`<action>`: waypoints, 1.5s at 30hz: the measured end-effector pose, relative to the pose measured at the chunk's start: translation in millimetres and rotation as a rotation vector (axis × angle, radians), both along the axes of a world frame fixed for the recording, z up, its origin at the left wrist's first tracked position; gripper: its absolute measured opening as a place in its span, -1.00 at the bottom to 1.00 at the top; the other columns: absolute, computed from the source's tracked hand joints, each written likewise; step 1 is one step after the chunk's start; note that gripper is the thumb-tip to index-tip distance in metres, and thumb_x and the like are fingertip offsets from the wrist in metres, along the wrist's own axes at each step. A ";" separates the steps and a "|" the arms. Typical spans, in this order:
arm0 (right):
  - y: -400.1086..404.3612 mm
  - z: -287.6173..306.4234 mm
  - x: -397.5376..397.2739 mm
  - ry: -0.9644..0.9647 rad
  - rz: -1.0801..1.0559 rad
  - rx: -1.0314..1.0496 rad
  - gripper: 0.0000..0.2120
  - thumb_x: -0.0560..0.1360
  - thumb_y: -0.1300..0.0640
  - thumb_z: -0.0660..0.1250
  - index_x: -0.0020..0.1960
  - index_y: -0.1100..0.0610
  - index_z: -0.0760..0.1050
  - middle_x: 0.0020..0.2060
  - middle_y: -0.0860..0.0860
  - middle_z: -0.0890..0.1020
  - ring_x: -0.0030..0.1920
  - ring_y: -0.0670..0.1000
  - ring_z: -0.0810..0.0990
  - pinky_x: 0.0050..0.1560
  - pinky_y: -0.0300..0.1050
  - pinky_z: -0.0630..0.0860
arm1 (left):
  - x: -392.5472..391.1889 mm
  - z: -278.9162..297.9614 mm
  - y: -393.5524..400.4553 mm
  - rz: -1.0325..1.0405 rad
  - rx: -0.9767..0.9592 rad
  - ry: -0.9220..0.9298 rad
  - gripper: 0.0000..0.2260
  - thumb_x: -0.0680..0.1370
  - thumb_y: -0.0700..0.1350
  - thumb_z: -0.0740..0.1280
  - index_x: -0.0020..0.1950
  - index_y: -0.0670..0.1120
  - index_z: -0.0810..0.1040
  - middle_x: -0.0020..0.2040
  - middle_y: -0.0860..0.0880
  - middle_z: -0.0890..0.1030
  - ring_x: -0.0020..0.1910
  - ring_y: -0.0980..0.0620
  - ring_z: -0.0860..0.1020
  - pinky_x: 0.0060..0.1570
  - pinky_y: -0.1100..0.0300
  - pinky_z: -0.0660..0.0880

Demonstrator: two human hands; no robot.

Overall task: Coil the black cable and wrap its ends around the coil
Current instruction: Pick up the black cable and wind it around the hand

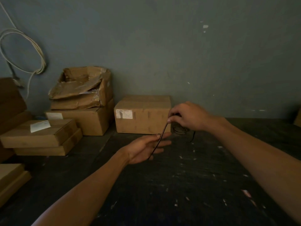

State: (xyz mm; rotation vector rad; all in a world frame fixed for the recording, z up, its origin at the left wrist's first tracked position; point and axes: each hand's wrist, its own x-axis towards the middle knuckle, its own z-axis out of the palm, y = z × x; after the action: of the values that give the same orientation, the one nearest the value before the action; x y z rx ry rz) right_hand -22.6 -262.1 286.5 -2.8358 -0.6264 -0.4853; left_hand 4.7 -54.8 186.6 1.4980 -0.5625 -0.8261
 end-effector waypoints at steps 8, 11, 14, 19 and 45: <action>-14.6 -5.9 13.3 0.055 0.061 0.145 -0.86 0.52 0.01 0.35 -0.01 0.01 0.64 -0.08 -0.03 0.69 -0.05 -0.01 0.61 0.04 0.04 0.54 | -10.8 11.6 -1.2 -0.193 -0.010 0.041 -0.62 0.64 0.10 0.05 0.45 0.17 0.38 0.43 -0.08 0.46 0.42 -0.17 0.39 0.38 -0.32 0.06; -20.0 -14.9 19.1 0.068 0.091 0.202 -0.87 0.53 0.05 0.35 0.01 0.04 0.64 -0.06 -0.03 0.68 -0.01 -0.01 0.60 0.08 0.07 0.52 | -11.9 15.6 0.4 -0.260 -0.017 0.066 -0.62 0.65 0.08 0.04 0.46 0.14 0.37 0.44 -0.13 0.44 0.41 -0.19 0.40 0.39 -0.42 0.02; -24.0 -29.0 23.9 0.087 0.116 0.299 -0.88 0.53 0.09 0.35 0.00 0.07 0.64 -0.09 0.01 0.69 -0.03 0.01 0.62 0.06 0.04 0.53 | -15.1 18.4 -0.9 -0.307 -0.056 0.095 -0.61 0.65 0.08 0.04 0.48 0.12 0.34 0.46 -0.18 0.41 0.42 -0.24 0.37 0.38 -0.44 0.03; -22.3 -63.8 25.1 0.209 0.100 0.595 -0.87 0.57 0.14 0.29 -0.06 0.00 0.60 -0.14 -0.06 0.66 -0.07 -0.09 0.61 0.07 -0.09 0.49 | -18.7 25.0 -4.2 -0.340 -0.248 0.157 -0.58 0.64 0.10 0.02 0.51 0.13 0.28 0.50 -0.20 0.34 0.45 -0.33 0.28 0.36 -0.46 0.04; 51.1 -79.9 -41.9 0.504 0.131 0.360 -0.81 0.61 -0.04 0.20 -0.12 -0.05 0.53 -0.36 -0.09 0.51 -0.43 -0.20 0.42 -0.34 -0.23 0.37 | 26.4 17.3 28.8 0.210 -0.304 0.034 -0.65 0.60 0.14 0.11 0.38 0.29 0.43 0.51 -0.09 0.34 0.50 -0.32 0.15 0.36 -0.46 -0.05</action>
State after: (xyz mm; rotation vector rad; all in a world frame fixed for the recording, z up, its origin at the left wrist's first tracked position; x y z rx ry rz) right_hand -64.4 -211.0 206.5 -2.4123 -0.5485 0.1324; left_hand 31.1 -26.0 203.9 1.2370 -0.4726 -0.5737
